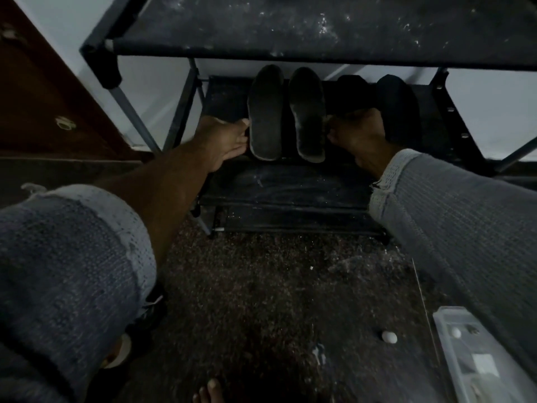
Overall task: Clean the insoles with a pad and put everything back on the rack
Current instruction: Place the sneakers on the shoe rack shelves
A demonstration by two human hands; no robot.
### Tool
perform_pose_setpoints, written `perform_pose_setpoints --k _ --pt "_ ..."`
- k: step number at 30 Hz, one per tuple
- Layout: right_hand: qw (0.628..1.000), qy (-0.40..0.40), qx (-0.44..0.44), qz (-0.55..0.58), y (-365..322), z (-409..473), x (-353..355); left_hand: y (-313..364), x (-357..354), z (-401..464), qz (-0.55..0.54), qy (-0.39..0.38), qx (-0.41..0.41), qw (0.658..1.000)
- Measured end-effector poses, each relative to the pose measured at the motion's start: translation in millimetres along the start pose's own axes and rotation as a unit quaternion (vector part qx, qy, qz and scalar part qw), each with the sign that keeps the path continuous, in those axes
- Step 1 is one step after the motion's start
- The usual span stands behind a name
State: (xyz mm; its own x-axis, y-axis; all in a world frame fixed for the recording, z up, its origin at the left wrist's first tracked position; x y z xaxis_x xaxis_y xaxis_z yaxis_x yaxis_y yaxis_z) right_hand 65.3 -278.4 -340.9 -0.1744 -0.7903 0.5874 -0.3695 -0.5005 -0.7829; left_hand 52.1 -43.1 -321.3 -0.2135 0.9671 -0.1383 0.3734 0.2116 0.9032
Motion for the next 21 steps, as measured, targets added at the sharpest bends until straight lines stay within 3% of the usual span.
perform_pose_setpoints --k 6,12,21 --pt "1.0 0.019 -0.014 0.007 -9.7 -41.3 16.6 3.0 34.7 -57.7 0.022 0.003 0.004 1.0" --pt "0.997 -0.046 -0.045 0.047 -27.2 -129.7 25.6 -2.1 82.9 -140.1 0.007 0.046 0.011 0.999" --pt "0.993 -0.114 0.003 0.036 -64.4 -248.2 34.2 27.8 165.9 -263.4 0.021 0.092 -0.006 0.995"
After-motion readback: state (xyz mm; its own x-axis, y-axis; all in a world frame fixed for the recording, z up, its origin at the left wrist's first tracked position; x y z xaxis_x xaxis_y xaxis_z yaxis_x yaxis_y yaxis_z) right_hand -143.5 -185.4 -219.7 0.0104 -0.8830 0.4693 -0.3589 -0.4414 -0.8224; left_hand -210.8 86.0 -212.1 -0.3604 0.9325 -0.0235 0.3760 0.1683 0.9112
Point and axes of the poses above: each hand's wrist, its own z-axis towards the middle knuckle, its own x-axis out of the back of the hand, y = z × x, the point moved 1 cm from there along z, towards the middle knuckle, and after that the axes turned 15 degrees about -z, right-handed, at the moved point
